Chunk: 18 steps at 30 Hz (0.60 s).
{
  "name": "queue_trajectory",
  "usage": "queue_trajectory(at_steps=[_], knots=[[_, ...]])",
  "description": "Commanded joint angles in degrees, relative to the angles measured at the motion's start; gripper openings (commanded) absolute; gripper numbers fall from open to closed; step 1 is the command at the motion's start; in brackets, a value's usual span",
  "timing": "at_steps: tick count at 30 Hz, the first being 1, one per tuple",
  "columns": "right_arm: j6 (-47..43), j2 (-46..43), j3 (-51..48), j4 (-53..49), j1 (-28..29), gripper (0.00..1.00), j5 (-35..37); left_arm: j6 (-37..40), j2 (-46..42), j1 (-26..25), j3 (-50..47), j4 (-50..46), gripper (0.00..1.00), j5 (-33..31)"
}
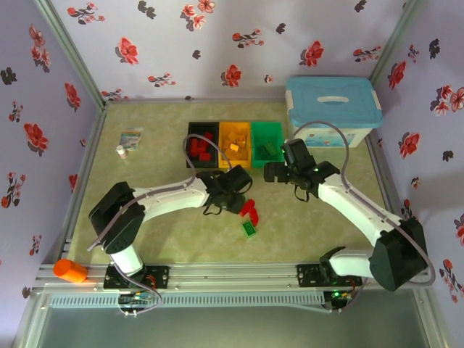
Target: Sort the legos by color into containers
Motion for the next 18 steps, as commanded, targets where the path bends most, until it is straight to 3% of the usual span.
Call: queue_trajectory(at_steps=[1,10,18], knots=[[3.1,-3.4,-1.4,-2.0,-1.7,0.99,5.7,3.4,-1.7,2.5,6.3,-1.3,0.31,-1.4],[6.7,-12.4,-5.6,-4.0,-3.7,0.99,9.4,8.0,14.4,7.6,32.3,-2.5,0.3,1.5],[6.8,-18.4,-8.2,-6.1,-3.7,0.99,7.6,9.6,29.2,10.7,54.0,-5.3,0.3,3.7]])
